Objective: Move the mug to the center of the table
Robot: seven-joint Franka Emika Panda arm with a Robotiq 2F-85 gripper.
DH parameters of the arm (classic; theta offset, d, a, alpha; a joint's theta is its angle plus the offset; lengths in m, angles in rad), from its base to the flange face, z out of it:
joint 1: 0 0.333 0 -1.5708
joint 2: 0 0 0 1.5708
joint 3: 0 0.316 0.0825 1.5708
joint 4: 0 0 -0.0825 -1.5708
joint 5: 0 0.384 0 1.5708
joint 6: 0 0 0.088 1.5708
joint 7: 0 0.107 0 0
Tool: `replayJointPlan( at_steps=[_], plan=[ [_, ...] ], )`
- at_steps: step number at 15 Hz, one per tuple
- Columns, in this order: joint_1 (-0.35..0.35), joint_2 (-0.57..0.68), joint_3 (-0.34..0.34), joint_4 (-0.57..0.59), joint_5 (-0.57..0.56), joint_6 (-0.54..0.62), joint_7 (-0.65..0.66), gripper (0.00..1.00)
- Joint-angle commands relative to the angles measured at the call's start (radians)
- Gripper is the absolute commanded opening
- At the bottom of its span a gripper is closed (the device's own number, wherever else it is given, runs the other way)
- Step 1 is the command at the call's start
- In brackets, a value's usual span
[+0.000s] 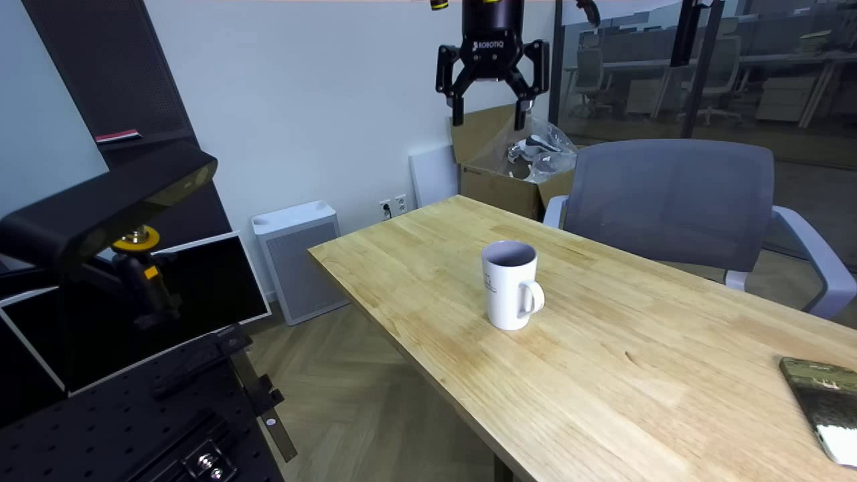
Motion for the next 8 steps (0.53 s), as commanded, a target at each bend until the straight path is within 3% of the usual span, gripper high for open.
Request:
replayJointPlan(
  at_steps=[1, 8],
  plan=[
    [0.007, 0.035, 0.002, -0.005, -0.009, -0.006, 0.023, 1.0],
    [0.021, 0.122, 0.004, 0.004, -0.011, -0.007, 0.032, 1.0]
  ],
)
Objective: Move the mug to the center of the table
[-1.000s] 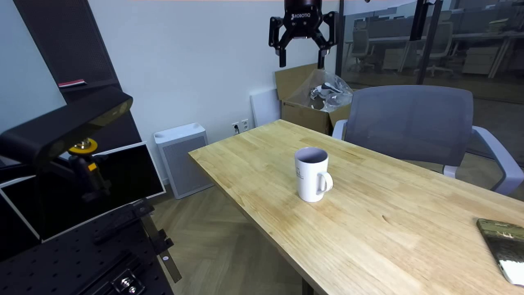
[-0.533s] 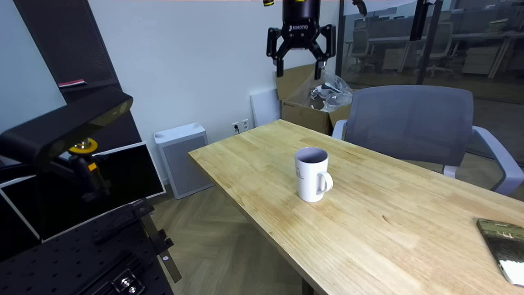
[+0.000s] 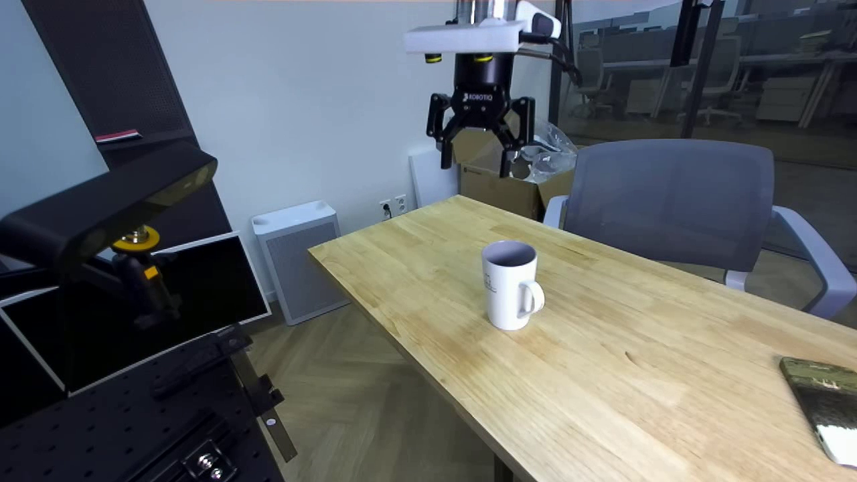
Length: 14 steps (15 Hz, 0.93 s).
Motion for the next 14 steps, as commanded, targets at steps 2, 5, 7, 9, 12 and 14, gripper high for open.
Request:
replayJointPlan(
  at_steps=[2, 5, 7, 9, 12, 14],
  plan=[
    [0.011, 0.049, 0.004, 0.015, -0.007, 0.001, 0.029, 1.0],
    [0.014, 0.079, 0.005, 0.013, -0.007, 0.03, 0.027, 1.0],
    [0.018, 0.1, 0.002, 0.013, -0.013, 0.062, 0.029, 1.0],
    [0.018, 0.121, -0.001, 0.018, -0.015, 0.09, 0.031, 1.0],
    [0.018, 0.147, -0.005, 0.023, -0.021, 0.134, 0.023, 1.0],
    [0.017, 0.162, -0.012, 0.028, -0.033, 0.148, 0.023, 1.0]
  ],
)
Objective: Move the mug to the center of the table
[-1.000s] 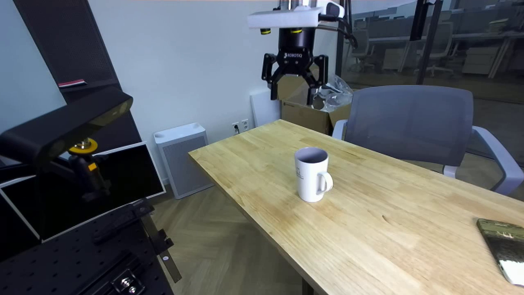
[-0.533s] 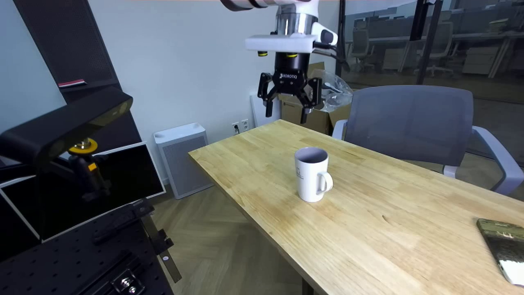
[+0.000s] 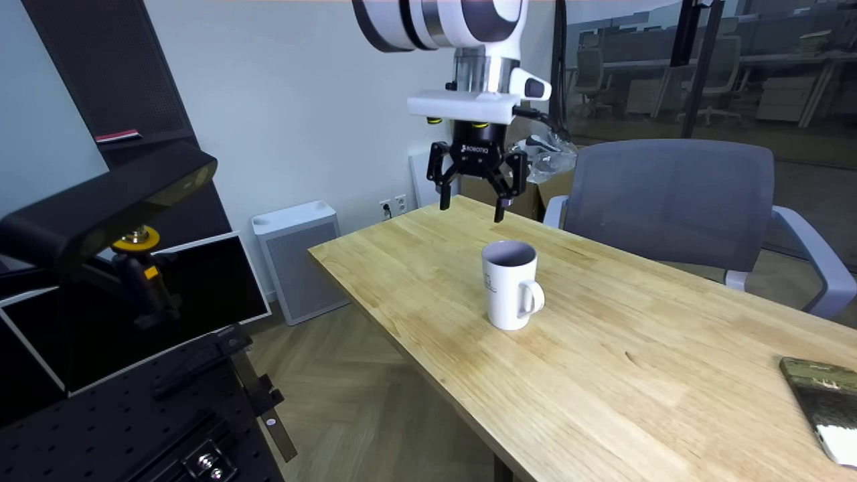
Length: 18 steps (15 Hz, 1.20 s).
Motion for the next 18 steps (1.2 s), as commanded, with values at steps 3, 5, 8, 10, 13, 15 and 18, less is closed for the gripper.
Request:
replayJointPlan(
  at_steps=[3, 5, 8, 10, 13, 15, 18],
  plan=[
    [0.008, 0.041, -0.025, 0.029, -0.048, 0.029, 0.025, 1.0],
    [0.008, 0.052, -0.032, 0.031, -0.06, 0.031, 0.027, 1.0],
    [0.014, 0.067, -0.04, 0.038, -0.074, 0.024, 0.039, 1.0],
    [-0.004, 0.057, -0.025, 0.015, -0.058, 0.025, 0.003, 1.0],
    [-0.003, 0.06, -0.025, 0.016, -0.064, 0.023, 0.003, 1.0],
    [-0.003, 0.06, -0.025, 0.017, -0.066, 0.022, 0.003, 1.0],
    [-0.002, 0.06, -0.025, 0.018, -0.067, 0.022, 0.003, 1.0]
  ],
)
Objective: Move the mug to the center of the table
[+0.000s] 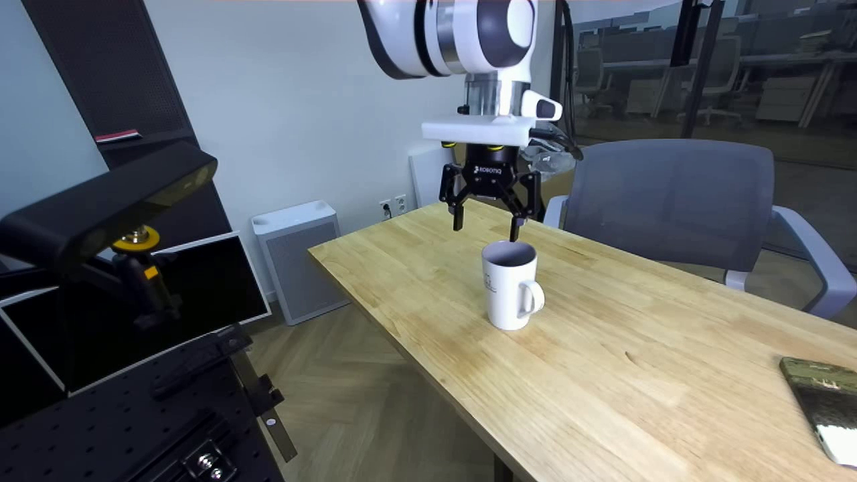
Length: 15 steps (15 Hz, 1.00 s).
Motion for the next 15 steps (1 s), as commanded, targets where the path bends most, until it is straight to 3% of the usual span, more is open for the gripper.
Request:
replayJointPlan(
  at_steps=[1, 15],
  plan=[
    [-0.002, 0.005, 0.003, 0.005, -0.005, -0.003, 0.003, 1.0],
    [0.048, 0.052, -0.038, 0.0, -0.096, 0.065, 0.076, 1.0]
  ],
)
